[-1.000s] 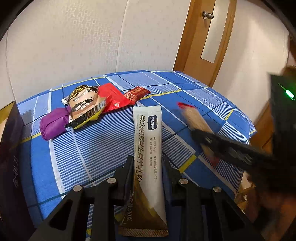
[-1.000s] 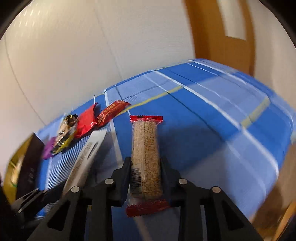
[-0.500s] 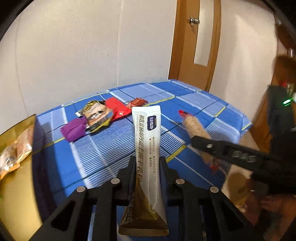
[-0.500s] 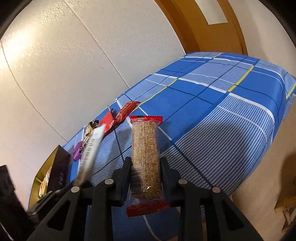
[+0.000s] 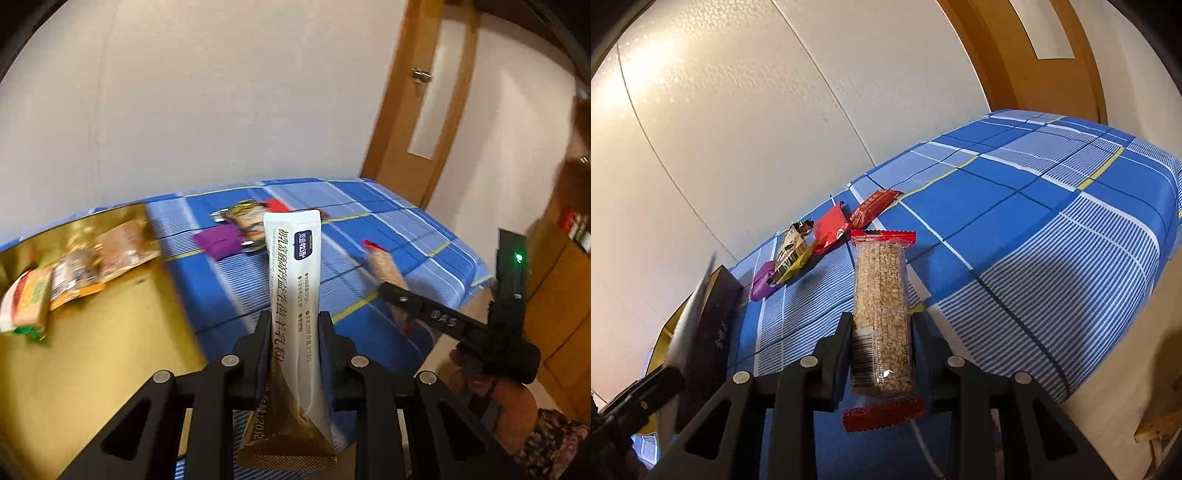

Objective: Organize snacks
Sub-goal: 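Carry the white-brown tube pack into the gold tray with the left tool and release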

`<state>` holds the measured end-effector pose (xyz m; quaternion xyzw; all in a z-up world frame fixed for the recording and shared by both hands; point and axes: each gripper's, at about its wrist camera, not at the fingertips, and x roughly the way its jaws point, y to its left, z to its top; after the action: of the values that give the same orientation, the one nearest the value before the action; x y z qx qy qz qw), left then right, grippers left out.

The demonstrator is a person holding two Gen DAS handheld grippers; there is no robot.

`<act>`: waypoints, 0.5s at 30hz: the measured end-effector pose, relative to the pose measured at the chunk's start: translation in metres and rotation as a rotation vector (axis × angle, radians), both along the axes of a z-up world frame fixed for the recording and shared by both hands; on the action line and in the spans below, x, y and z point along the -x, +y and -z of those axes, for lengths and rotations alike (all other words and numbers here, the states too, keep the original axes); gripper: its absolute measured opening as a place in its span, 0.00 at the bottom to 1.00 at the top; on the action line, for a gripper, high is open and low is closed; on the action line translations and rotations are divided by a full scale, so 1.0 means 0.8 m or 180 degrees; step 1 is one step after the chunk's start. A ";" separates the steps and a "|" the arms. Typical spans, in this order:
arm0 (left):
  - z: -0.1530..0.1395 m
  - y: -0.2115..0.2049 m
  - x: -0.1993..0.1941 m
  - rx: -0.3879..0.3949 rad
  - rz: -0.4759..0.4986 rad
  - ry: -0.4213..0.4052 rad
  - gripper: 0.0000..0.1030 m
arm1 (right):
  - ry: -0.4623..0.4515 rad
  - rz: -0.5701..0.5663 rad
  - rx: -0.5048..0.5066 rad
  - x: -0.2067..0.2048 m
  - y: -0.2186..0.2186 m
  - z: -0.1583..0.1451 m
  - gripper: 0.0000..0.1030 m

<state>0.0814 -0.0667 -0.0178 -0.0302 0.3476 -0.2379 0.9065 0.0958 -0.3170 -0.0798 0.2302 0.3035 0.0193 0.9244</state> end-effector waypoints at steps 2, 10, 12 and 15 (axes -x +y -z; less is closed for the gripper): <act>-0.002 0.019 -0.001 0.0044 -0.0087 0.0051 0.23 | -0.0005 0.0000 -0.0044 0.002 -0.002 0.001 0.30; -0.009 0.095 -0.011 0.0147 -0.0431 0.0212 0.23 | -0.0027 -0.0021 -0.0013 0.003 -0.001 -0.001 0.30; -0.007 0.110 -0.014 0.0152 -0.0491 0.0288 0.23 | -0.0035 -0.0031 -0.0011 0.003 -0.001 0.000 0.30; 0.000 0.137 -0.019 0.0112 -0.0617 0.0424 0.23 | -0.0069 -0.0044 -0.0004 0.004 0.000 -0.003 0.30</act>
<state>0.0967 0.0429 -0.0179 -0.0952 0.3983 -0.1527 0.8994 0.0925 -0.3169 -0.0775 0.2285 0.2950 0.0284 0.9273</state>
